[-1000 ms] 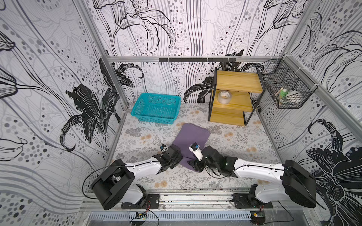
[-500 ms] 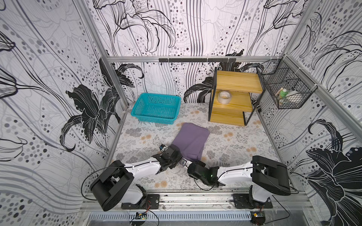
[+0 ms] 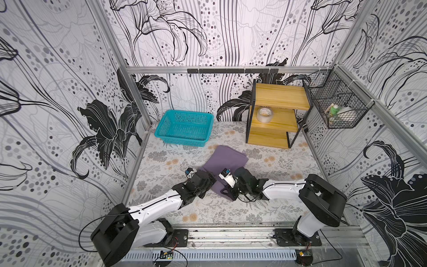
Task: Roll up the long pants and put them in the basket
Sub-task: Roll the long pant at the center of the board.
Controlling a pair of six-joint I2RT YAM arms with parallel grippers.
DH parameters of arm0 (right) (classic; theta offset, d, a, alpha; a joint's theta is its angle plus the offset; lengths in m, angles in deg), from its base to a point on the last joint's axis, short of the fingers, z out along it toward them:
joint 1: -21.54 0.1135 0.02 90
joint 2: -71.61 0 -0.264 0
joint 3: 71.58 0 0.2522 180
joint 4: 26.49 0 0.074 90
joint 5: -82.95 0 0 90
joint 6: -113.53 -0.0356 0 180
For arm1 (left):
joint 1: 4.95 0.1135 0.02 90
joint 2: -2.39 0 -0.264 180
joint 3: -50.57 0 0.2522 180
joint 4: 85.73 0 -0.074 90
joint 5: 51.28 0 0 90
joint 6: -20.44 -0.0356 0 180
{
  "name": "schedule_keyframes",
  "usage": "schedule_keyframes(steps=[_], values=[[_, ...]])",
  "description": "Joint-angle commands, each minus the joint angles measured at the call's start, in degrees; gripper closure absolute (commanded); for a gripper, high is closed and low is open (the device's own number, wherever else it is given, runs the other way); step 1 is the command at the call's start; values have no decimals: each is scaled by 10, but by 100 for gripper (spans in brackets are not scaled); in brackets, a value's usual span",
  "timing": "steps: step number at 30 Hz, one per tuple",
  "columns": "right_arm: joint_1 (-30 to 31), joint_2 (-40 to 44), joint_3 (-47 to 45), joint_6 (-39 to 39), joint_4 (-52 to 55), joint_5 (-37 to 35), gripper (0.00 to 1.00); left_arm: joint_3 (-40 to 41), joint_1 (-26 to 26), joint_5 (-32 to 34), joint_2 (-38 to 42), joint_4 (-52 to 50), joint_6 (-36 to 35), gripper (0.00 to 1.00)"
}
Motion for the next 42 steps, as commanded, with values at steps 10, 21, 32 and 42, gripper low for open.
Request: schedule_keyframes(steps=[10,21,32,42], values=[[-66,-67,-8,-125,15,222,94,16,-18,8,-25,-18,23,11],[-69,-56,-4,-110,58,210,94,35,10,25,-41,-10,18,22],[38,97,41,-46,175,-184,39,41,18,14,-65,6,21,53],[210,131,-38,165,43,-495,36,40,18,4,-71,9,29,53]])
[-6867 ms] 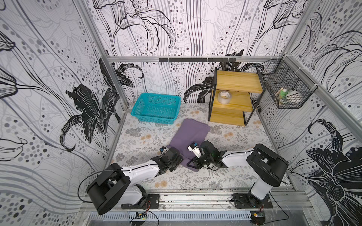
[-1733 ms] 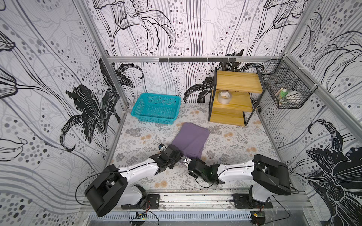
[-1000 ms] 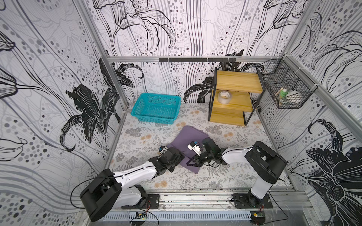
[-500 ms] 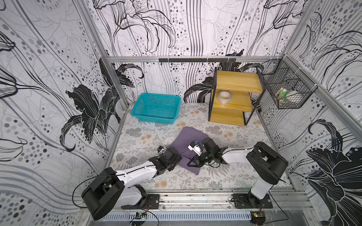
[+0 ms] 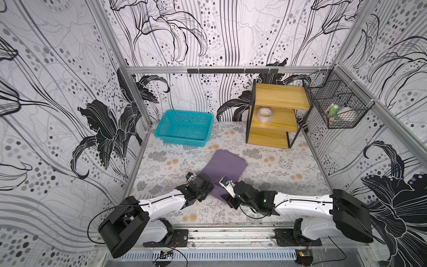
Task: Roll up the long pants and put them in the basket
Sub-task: Roll the long pant at the center of the board.
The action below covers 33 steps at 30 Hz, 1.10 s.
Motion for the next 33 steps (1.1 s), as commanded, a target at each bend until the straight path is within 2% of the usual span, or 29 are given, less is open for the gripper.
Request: schedule_keyframes(steps=[1,6,9,11,14,16,19,22,27,29,33], values=[[30,-41,6,93,-32,-112,36,15,6,7,-15,-14,9,53],[44,-106,20,101,-53,-98,35,14,6,8,-10,-20,11,53],[44,-141,25,91,-61,-138,36,14,6,10,-3,-27,11,52],[44,-156,36,78,-47,-168,41,12,6,10,3,-31,9,52],[43,-189,57,51,-10,-177,74,11,9,11,12,-34,7,46],[41,-183,55,35,-3,-149,87,8,13,14,23,-36,4,34],[19,-163,41,-1,1,-57,96,2,15,27,51,-48,-1,18],[-31,-118,19,-40,-17,101,97,-12,21,40,77,-74,-12,9],[-132,-117,11,-84,-44,382,97,-37,25,34,95,-106,-31,8],[-155,-122,10,-97,-52,450,97,-32,24,11,98,-97,-26,8],[-191,-130,11,-133,-68,535,96,-15,8,-9,102,-90,-14,8]])
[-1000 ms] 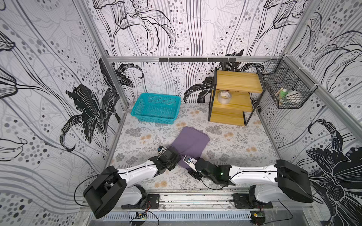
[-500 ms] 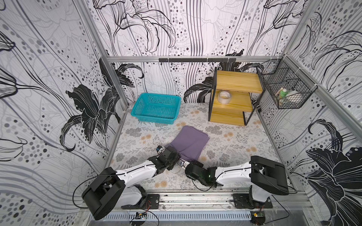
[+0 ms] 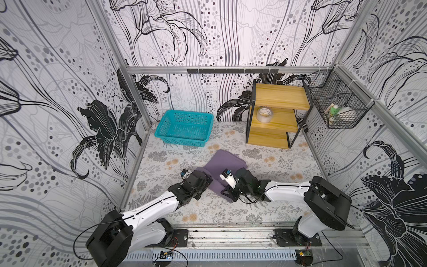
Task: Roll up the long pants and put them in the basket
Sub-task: Roll the long pant at the center of the board.
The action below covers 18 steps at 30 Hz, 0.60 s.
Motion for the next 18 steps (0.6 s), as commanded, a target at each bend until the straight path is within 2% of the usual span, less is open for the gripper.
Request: schedule_keyframes(steps=[1,6,11,13,16,18], values=[[-19,-19,-11,-60,-8,182,96,11,-13,-14,5,-4,2,8],[-46,-71,0,-98,-16,284,95,29,-16,-15,-9,22,9,11],[-61,-94,-1,-117,-1,252,92,28,-16,0,-33,16,5,26],[-62,-84,10,-110,33,204,84,29,-14,7,-44,15,2,32],[-58,-26,16,-98,75,100,60,35,-10,3,-61,22,2,39],[-41,33,14,-80,100,-4,43,38,-6,1,-70,29,2,42]])
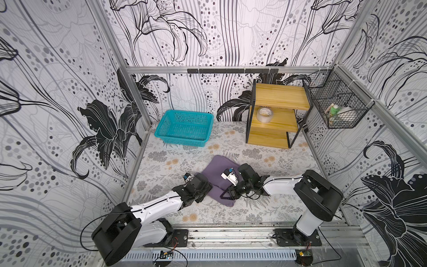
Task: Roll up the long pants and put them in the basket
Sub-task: Roll the long pant at the center of the board.
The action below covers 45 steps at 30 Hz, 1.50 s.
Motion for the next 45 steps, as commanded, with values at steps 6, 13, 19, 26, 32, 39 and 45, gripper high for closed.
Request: schedule_keyframes(steps=[6,13,19,26,32,39,45], values=[[151,163,-19,119,77,-474,29,19,12,3,-30,6,-5,43],[272,75,30,213,72,-622,28,16,15,1,-33,6,-4,43],[287,-2,29,202,47,-624,34,21,18,-3,-26,8,4,43],[262,-18,23,142,48,-567,80,-2,18,1,17,-24,0,28],[113,23,-13,95,-5,-225,86,-10,13,12,68,-39,2,13],[33,-11,-8,58,-46,78,87,11,-27,-7,31,24,26,10],[-1,-36,-13,16,-41,133,86,3,-30,8,1,20,25,20]])
